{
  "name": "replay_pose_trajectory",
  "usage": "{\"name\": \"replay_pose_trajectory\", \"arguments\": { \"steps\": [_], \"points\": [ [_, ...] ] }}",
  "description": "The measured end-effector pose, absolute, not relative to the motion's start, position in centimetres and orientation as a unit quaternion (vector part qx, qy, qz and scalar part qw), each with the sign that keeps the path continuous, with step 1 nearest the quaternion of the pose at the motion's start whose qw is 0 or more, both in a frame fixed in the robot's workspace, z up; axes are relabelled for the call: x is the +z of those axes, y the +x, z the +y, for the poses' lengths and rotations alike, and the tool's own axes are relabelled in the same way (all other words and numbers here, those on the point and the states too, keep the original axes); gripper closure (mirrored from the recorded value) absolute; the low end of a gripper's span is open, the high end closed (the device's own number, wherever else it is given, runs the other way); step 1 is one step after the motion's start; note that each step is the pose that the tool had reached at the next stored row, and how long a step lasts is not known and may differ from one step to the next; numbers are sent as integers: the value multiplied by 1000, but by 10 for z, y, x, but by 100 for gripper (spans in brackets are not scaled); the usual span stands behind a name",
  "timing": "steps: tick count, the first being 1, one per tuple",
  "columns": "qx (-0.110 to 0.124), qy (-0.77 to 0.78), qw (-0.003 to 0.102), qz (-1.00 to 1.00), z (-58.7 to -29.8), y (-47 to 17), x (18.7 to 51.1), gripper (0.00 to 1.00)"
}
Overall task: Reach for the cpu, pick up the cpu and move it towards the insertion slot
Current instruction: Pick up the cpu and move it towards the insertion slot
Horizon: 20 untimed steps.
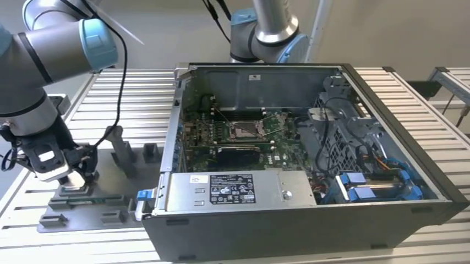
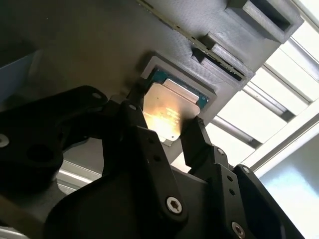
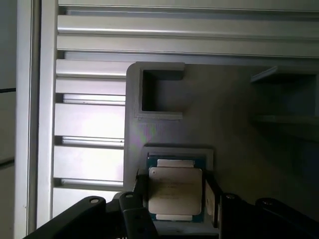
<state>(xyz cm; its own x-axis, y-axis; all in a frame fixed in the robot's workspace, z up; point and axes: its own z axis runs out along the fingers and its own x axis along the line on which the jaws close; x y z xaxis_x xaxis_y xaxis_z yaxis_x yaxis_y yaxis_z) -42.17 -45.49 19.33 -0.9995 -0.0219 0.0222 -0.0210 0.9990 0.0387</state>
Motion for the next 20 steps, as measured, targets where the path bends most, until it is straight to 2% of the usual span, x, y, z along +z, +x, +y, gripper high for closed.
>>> {"name": "replay_pose_trajectory", "arguments": {
  "steps": [11,20],
  "points": [
    [-19,8,12,-1000,-455,-422,233,100],
    [-19,8,13,-1000,-455,-422,248,100]
  ]
}}
